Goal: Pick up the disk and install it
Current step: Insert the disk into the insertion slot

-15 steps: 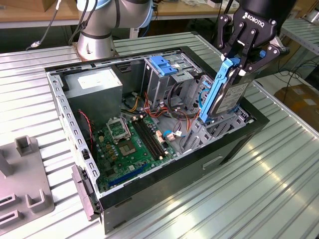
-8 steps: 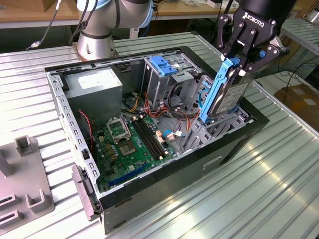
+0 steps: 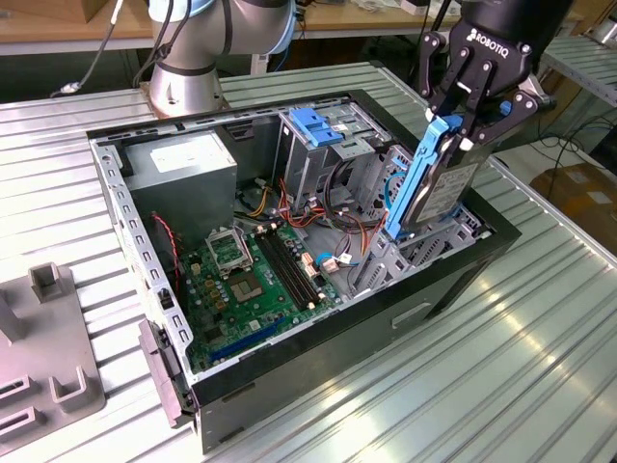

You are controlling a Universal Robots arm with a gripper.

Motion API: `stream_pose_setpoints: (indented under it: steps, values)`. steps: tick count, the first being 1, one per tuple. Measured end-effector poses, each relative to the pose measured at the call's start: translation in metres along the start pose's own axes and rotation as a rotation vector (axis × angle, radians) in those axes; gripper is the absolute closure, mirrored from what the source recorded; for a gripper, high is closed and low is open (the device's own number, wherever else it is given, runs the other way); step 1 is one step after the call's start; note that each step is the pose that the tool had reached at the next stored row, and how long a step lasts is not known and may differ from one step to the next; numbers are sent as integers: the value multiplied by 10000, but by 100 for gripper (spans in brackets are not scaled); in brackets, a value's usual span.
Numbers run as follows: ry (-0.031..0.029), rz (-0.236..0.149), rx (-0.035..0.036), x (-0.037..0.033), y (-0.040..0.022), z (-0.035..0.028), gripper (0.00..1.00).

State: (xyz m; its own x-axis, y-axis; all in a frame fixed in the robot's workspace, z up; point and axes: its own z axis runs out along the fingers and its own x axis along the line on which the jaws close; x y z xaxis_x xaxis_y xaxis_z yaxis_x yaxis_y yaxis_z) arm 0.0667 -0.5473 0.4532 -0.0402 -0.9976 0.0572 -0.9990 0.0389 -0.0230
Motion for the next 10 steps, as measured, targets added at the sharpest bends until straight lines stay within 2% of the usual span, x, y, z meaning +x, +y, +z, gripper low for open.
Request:
stream_pose_setpoints:
  steps: [10]
  values:
    - [-1, -1, 0, -17, 1, 41, 63]
